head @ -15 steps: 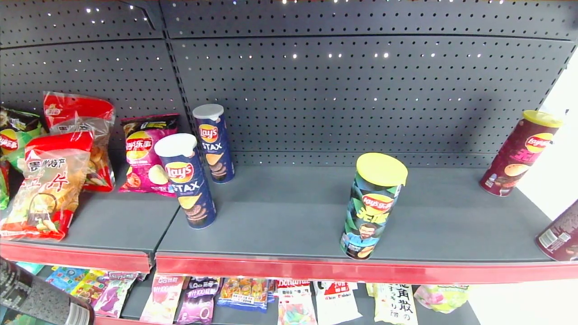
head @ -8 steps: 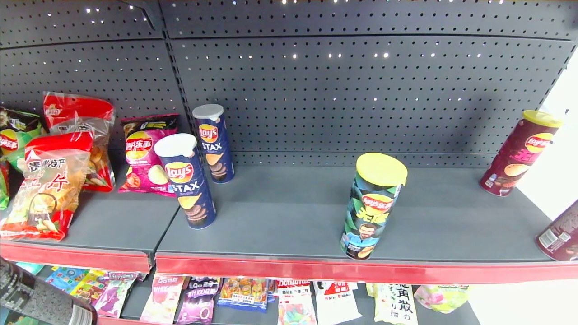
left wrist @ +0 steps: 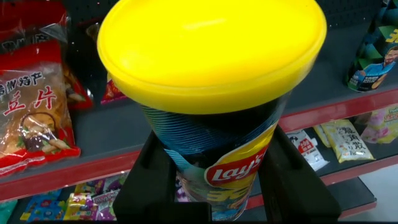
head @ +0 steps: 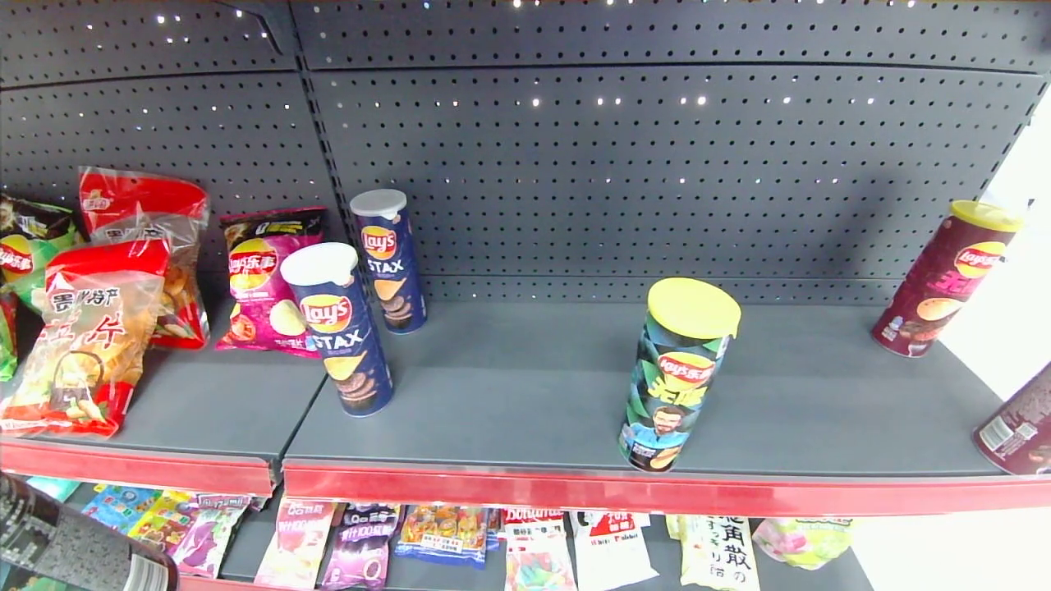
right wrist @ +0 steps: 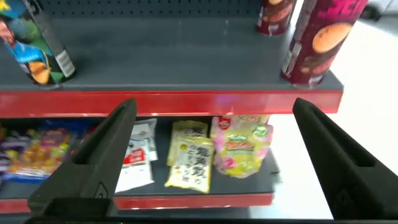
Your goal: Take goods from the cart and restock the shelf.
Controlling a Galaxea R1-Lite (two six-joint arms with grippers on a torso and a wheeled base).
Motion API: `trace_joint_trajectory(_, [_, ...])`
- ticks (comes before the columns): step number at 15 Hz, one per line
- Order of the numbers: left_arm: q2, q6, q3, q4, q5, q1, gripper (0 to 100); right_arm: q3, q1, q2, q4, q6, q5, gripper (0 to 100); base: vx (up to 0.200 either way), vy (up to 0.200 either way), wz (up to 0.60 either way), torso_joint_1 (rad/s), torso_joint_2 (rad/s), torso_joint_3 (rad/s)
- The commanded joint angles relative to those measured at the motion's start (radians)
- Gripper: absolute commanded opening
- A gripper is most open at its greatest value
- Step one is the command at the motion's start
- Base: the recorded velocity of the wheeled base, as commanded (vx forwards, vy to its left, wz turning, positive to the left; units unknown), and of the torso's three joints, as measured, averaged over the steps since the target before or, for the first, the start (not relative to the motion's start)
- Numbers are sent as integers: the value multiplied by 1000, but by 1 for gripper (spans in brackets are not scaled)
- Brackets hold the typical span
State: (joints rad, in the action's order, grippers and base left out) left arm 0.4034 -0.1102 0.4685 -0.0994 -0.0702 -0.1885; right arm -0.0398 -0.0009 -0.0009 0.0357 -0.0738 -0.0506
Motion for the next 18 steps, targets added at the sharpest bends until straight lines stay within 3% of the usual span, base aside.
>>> trace_joint_trajectory(1, [0,-2,-1,-2,-3,0,0,-5,5,10,7,-1,21,100,0,0,0,0,0,0])
trace_joint_trajectory(6, [-2,-2,-4,-2,-3,0,0,1,2,2,-5,29,-41,100,0,0,0,0,0,0])
trace_joint_trajectory(13, [5,-2,-2,0,-8,0,0,40,2,1,-37,34,78,100,0,0,0,0,0,0])
trace_joint_trajectory(18, [12,0,-4,0,-25,0,0,40,2,1,-36,60,69,100,0,0,0,0,0,0])
